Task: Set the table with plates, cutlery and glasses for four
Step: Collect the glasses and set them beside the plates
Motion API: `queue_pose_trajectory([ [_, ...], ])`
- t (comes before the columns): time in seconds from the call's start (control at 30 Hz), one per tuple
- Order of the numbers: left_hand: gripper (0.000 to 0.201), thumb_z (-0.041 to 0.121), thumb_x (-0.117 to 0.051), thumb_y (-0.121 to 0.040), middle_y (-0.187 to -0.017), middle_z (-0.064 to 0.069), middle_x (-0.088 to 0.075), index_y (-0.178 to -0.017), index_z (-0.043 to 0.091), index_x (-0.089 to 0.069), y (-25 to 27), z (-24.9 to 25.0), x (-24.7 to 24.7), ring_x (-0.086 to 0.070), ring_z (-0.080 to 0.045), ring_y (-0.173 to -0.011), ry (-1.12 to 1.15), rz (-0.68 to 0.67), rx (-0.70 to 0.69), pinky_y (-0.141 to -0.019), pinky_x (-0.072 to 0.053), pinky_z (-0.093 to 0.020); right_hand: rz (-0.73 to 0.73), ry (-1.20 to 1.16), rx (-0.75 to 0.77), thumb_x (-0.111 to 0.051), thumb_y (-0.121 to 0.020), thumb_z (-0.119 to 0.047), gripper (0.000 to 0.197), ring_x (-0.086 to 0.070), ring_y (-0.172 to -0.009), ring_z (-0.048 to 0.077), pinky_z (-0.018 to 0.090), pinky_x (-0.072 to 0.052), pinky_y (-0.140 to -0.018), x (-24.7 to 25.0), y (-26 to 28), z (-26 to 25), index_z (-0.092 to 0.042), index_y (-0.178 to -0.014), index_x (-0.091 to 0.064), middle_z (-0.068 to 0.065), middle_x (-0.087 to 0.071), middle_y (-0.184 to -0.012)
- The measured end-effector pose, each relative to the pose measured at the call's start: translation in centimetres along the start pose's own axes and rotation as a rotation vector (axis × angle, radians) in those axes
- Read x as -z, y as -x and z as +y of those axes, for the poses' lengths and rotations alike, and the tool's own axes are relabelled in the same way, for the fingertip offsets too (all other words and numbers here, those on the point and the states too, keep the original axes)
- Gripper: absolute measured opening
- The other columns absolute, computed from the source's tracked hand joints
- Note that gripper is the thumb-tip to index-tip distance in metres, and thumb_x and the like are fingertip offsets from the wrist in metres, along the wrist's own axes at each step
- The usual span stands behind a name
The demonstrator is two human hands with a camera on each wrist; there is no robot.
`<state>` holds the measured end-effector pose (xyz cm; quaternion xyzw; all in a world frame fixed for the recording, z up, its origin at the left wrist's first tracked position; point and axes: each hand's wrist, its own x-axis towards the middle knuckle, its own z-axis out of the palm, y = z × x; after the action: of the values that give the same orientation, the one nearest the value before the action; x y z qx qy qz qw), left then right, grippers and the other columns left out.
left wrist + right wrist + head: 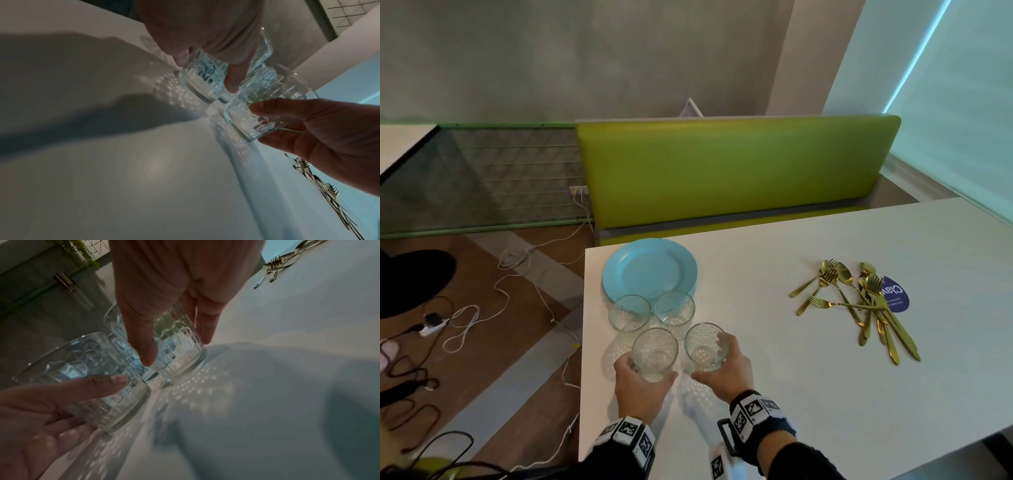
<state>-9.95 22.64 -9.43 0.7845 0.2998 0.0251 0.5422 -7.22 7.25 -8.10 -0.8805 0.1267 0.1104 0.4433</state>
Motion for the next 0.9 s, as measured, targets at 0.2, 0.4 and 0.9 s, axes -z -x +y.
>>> queue_pose_trajectory([
  [0.2,0.088,0.014,-0.09,-0.055,-0.122,-0.018,-0.053,-0.126,0.0,-0.04,-0.3,0.3,-0.1,-0.054,-0.033,-0.108,0.0,0.006,-0.01,-0.094,-0.042,-0.036,-0.028,-0.003,-0.019,-0.082,-0.063,-0.018,0.084,-0.059,-0.107,0.022,0.021,-0.047,-0.087,-0.3,-0.4,-0.1,-0.02,-0.135,-0.038,0.005,-0.059,-0.121],
  [0.4,0.091,0.016,-0.091,-0.051,-0.124,-0.018,-0.051,-0.125,0.0,-0.042,-0.8,0.1,-0.3,-0.054,-0.033,-0.107,-0.012,0.013,-0.029,-0.094,-0.045,-0.038,-0.032,-0.021,-0.04,-0.077,-0.066,-0.008,0.077,-0.061,-0.103,0.025,0.024,-0.052,-0.08,-0.8,-0.8,0.0,-0.021,-0.132,-0.04,0.008,-0.061,-0.116],
  [0.9,0.112,0.029,-0.095,-0.039,-0.138,-0.022,-0.033,-0.131,-0.002,-0.039,1.2,1.2,0.7,-0.027,-0.035,-0.129,-0.066,0.133,-0.184,-0.109,-0.026,-0.046,-0.071,0.011,-0.035,-0.081,-0.067,-0.011,0.095,-0.048,-0.128,0.021,0.019,-0.04,-0.096,1.2,-0.3,-0.2,-0.017,-0.144,-0.026,0.006,-0.045,-0.144],
])
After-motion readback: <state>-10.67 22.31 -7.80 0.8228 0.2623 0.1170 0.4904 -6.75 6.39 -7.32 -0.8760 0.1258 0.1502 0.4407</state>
